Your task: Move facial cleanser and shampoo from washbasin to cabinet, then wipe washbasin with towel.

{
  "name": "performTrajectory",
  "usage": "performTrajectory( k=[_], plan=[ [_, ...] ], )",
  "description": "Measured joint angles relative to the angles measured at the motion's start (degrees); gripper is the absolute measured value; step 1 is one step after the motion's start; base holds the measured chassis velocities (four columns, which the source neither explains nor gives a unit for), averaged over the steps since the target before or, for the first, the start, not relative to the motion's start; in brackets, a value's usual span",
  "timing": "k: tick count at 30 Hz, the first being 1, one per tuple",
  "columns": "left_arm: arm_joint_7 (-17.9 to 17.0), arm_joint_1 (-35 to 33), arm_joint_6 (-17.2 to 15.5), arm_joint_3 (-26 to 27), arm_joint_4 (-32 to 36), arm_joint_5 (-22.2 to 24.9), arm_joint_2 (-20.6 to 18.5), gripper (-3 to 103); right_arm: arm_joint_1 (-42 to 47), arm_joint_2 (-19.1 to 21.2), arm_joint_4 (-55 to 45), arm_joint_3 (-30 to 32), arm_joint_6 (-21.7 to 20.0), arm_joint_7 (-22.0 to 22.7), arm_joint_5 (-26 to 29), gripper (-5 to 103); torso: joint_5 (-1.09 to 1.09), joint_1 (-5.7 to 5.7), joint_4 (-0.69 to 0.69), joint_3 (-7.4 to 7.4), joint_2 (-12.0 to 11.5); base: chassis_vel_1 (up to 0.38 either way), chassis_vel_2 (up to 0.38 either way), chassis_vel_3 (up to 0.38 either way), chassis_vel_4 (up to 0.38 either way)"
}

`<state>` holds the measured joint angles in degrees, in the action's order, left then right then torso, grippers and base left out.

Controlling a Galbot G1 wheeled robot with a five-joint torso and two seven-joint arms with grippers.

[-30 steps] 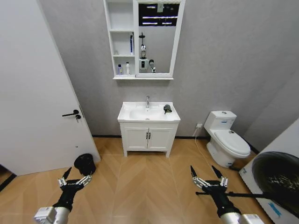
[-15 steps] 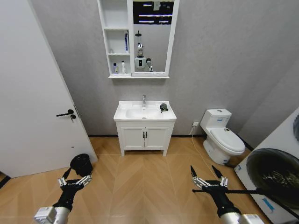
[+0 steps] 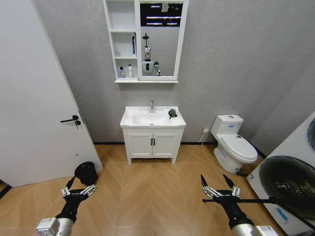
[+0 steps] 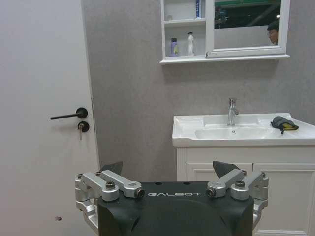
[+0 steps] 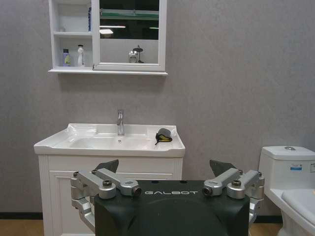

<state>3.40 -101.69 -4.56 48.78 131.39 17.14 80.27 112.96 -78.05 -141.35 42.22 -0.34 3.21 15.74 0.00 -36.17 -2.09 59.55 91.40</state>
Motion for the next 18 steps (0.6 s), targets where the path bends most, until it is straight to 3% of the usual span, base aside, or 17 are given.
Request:
performTrajectory(
  k=[18],
  plan=[
    [0.0,0.0,0.0,0.0,0.0,0.0,0.0,100,0.0,0.0,0.0,0.0,0.0,0.0,0.0,100,0.0,0.0,0.0,0.0,0.0,0.0,0.0,0.0,0.0]
  ],
)
